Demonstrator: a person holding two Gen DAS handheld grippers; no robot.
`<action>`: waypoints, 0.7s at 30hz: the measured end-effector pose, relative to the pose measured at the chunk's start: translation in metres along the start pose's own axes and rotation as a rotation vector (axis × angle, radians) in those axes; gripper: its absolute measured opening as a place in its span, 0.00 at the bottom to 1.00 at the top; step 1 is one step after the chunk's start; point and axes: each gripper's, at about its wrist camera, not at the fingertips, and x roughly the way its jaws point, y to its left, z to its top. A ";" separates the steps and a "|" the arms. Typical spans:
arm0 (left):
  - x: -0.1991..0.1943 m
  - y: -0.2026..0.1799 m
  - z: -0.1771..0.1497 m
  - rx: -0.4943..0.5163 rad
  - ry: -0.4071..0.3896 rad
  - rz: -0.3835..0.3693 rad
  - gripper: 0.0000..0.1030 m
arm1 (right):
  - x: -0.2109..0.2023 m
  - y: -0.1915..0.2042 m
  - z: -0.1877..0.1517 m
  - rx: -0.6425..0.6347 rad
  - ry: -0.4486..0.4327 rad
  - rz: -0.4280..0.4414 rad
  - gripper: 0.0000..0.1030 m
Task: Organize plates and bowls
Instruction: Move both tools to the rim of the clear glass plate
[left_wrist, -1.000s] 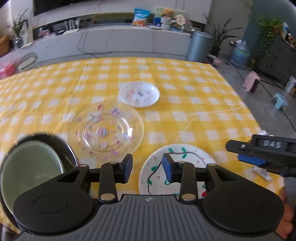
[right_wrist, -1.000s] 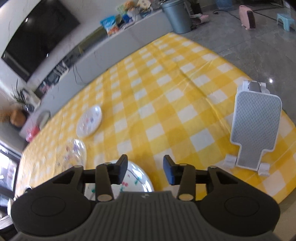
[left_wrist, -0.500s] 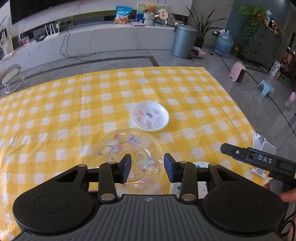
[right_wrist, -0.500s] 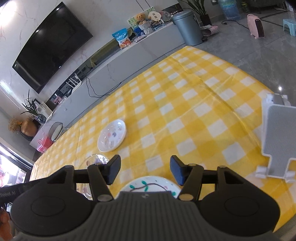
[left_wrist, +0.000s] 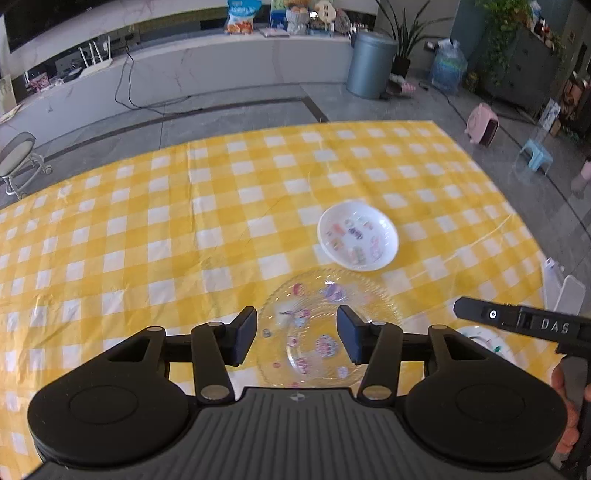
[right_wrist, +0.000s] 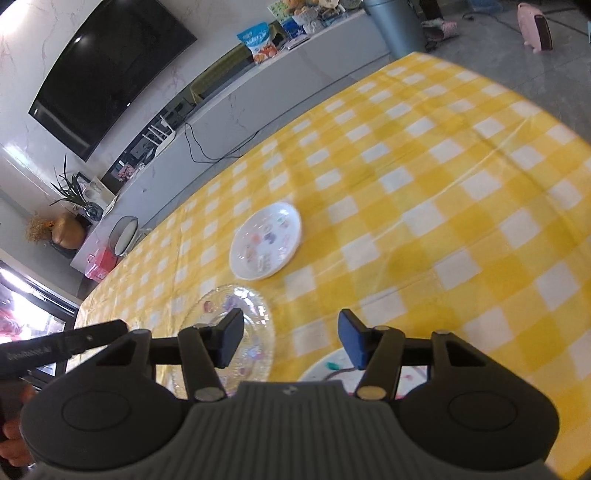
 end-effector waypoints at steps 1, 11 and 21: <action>0.005 0.003 0.000 0.003 0.009 0.001 0.57 | 0.004 0.003 0.000 0.000 0.003 -0.003 0.51; 0.050 0.038 -0.001 0.012 0.109 -0.024 0.56 | 0.044 0.015 -0.005 -0.038 0.075 -0.018 0.33; 0.079 0.053 -0.003 -0.001 0.167 -0.080 0.42 | 0.065 0.013 -0.009 -0.058 0.115 -0.014 0.26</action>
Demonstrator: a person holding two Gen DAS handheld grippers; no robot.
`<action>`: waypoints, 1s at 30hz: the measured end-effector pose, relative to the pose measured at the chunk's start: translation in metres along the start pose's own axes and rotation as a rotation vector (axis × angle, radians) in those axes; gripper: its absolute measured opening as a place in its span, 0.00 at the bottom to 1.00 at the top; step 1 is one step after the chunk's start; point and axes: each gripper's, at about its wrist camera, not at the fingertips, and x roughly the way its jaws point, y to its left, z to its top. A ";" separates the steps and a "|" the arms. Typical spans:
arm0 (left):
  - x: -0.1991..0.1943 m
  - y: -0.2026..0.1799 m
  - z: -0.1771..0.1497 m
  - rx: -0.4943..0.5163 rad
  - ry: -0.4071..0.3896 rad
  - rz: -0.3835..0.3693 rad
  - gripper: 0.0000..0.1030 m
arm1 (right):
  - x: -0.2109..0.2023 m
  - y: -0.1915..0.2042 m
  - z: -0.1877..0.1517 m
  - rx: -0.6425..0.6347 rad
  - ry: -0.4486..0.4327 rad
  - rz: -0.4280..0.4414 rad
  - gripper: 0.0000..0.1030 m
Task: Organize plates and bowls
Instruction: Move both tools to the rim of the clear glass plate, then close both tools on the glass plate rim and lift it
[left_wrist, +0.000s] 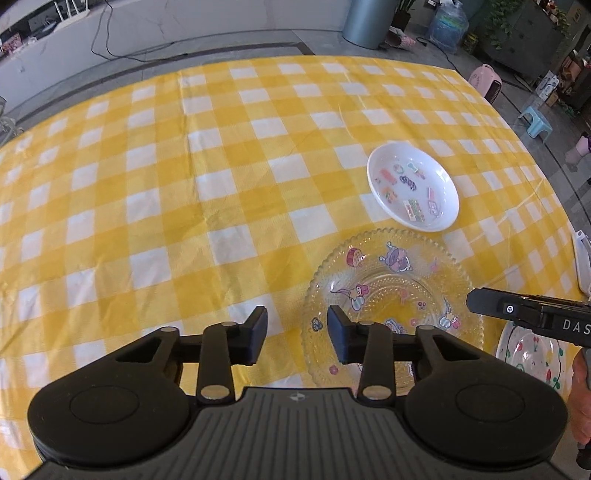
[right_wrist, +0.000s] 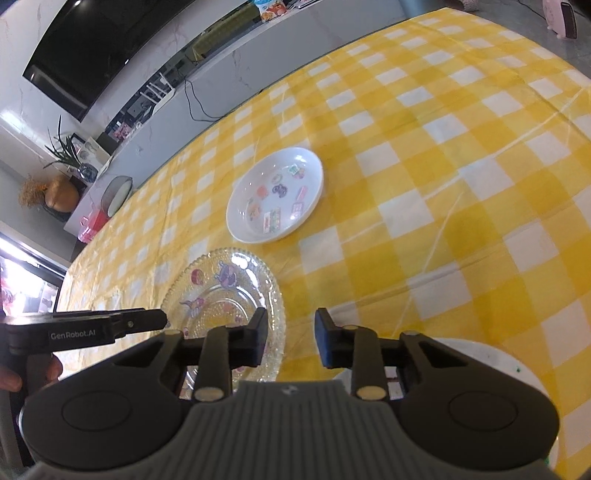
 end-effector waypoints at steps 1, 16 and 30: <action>0.002 0.001 0.000 -0.001 0.008 -0.005 0.42 | 0.000 0.001 0.000 -0.010 -0.002 0.000 0.26; 0.010 -0.002 0.012 -0.031 0.070 -0.071 0.23 | 0.007 -0.004 -0.005 0.023 0.032 0.058 0.05; -0.008 -0.012 0.018 -0.033 0.022 -0.039 0.19 | -0.009 -0.008 -0.005 0.045 -0.010 0.077 0.05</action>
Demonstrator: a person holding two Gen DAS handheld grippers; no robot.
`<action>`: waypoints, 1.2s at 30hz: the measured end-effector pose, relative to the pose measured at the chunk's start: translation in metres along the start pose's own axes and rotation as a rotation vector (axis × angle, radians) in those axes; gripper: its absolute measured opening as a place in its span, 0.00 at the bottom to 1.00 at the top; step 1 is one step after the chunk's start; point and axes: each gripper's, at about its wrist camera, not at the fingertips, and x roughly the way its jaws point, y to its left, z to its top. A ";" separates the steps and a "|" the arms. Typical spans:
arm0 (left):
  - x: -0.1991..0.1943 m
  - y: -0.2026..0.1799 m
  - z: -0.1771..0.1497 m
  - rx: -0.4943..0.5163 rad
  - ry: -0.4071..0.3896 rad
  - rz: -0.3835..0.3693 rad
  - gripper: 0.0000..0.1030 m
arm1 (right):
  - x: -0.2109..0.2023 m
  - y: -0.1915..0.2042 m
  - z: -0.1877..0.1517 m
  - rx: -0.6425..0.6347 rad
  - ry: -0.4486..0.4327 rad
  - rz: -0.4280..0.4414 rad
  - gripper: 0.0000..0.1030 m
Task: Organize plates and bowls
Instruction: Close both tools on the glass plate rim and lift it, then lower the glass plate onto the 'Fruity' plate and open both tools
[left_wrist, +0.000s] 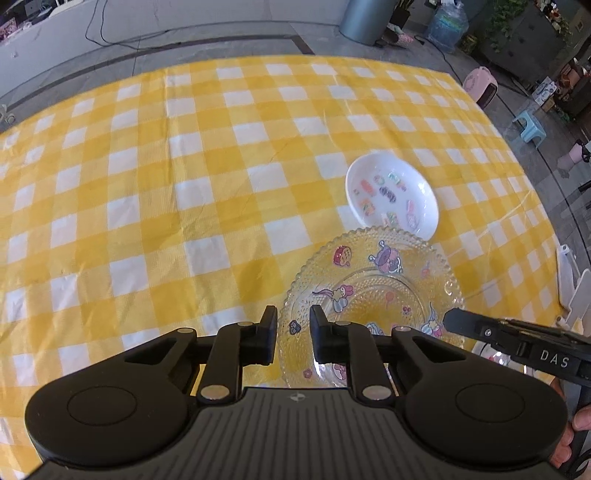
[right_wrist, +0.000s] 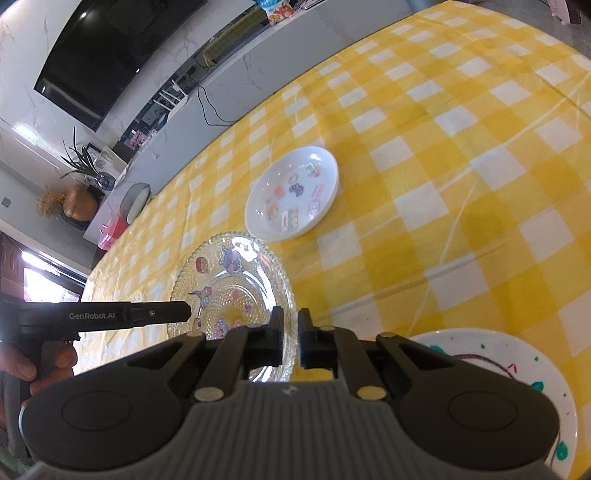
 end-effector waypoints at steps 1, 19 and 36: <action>-0.003 -0.002 0.001 0.004 -0.006 0.002 0.18 | -0.002 0.000 0.000 0.004 -0.006 0.001 0.05; -0.031 -0.071 -0.009 0.044 -0.077 -0.022 0.14 | -0.071 -0.037 -0.003 0.122 -0.077 0.024 0.05; -0.025 -0.140 -0.057 0.010 -0.062 -0.086 0.13 | -0.135 -0.094 -0.017 0.166 -0.042 -0.063 0.06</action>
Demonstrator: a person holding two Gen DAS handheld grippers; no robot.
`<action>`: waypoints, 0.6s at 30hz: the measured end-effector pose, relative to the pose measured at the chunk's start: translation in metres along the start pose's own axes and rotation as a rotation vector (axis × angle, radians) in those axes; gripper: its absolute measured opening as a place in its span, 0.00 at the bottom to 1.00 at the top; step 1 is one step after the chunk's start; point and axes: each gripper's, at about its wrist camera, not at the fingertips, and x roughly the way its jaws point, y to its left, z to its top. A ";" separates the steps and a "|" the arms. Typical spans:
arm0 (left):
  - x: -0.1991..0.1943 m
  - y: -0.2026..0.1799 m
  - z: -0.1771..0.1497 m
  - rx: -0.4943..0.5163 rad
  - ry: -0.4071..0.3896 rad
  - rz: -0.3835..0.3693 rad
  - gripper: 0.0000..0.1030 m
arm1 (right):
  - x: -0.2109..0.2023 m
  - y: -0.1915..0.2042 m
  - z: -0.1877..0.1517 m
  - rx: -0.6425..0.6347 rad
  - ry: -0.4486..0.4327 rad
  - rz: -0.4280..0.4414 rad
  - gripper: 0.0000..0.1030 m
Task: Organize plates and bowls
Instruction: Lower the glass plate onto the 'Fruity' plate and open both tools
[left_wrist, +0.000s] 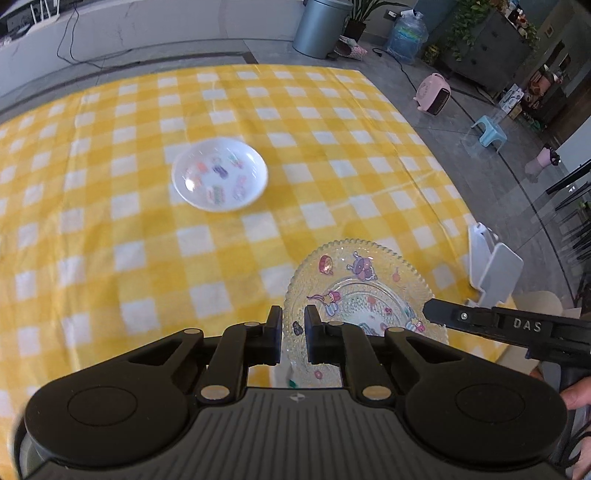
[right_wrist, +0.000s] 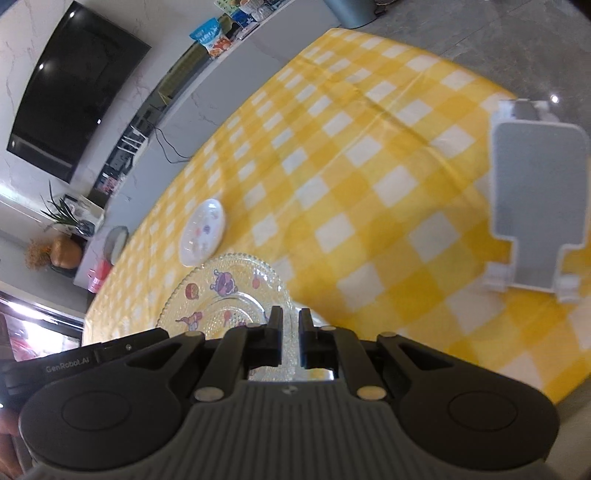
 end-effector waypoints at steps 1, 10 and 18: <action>0.001 -0.003 -0.003 -0.004 0.001 -0.002 0.13 | -0.002 -0.003 0.000 0.001 0.004 -0.007 0.06; 0.016 -0.012 -0.027 -0.051 0.027 0.051 0.13 | 0.002 -0.005 0.001 -0.059 0.037 -0.087 0.07; 0.019 -0.010 -0.038 -0.071 0.023 0.100 0.13 | 0.013 0.003 -0.005 -0.122 0.071 -0.137 0.08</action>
